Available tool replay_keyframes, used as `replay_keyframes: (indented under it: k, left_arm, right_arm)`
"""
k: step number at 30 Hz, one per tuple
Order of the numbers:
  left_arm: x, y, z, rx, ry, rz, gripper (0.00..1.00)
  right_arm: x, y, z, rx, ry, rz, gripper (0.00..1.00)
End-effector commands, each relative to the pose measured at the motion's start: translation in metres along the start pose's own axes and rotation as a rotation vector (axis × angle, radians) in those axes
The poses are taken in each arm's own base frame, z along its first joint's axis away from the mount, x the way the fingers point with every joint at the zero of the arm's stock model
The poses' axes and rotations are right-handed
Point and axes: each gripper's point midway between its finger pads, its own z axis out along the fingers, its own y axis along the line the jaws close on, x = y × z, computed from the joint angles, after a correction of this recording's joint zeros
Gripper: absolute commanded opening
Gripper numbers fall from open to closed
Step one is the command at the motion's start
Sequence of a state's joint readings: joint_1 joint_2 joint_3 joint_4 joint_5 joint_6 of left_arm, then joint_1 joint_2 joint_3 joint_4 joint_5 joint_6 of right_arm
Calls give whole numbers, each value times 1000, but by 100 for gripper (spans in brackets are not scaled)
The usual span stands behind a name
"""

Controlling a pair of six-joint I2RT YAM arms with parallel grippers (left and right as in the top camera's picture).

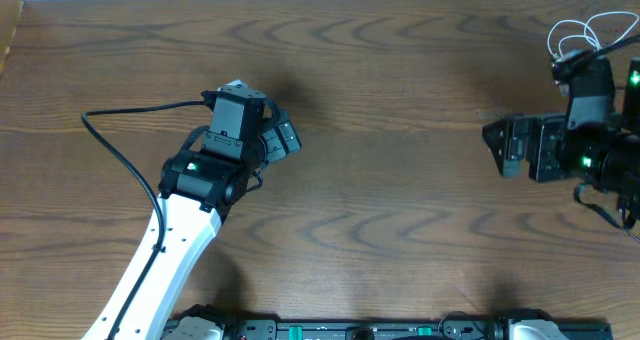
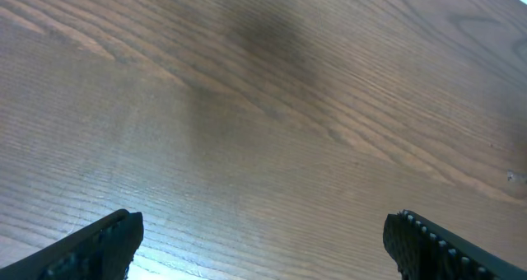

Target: Untangle cables

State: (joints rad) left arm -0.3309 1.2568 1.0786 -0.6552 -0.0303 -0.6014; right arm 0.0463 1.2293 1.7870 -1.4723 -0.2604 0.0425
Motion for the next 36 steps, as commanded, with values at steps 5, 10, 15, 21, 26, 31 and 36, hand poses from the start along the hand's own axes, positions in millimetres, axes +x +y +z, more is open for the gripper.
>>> replay_keyframes:
  k: [5, 10, 15, 21, 26, 31, 36]
  left_arm:
    - [-3, 3, 0, -18, -11, 10, 98]
    - [-3, 3, 0, -18, -11, 10, 98]
    - [-3, 3, 0, -18, -11, 9, 98]
    - [-3, 3, 0, -18, -11, 10, 98]
    - [-3, 3, 0, -18, -11, 9, 98]
    - [-3, 3, 0, -18, -11, 9, 98]
    - [-3, 3, 0, -18, -11, 10, 98]
  right_arm:
    - [10, -13, 8, 73, 49, 5, 99]
    - [-9, -23, 44, 71, -51, -22, 99]
    - [-12, -31, 77, 40, -292, -68, 99]
    - [48, -60, 99, 69, -576, -114, 99]
    - [93, -61, 111, 86, -774, -213, 99]
    - [116, -66, 127, 88, -822, -227, 99]
    - [122, -75, 135, 126, -837, -214, 99]
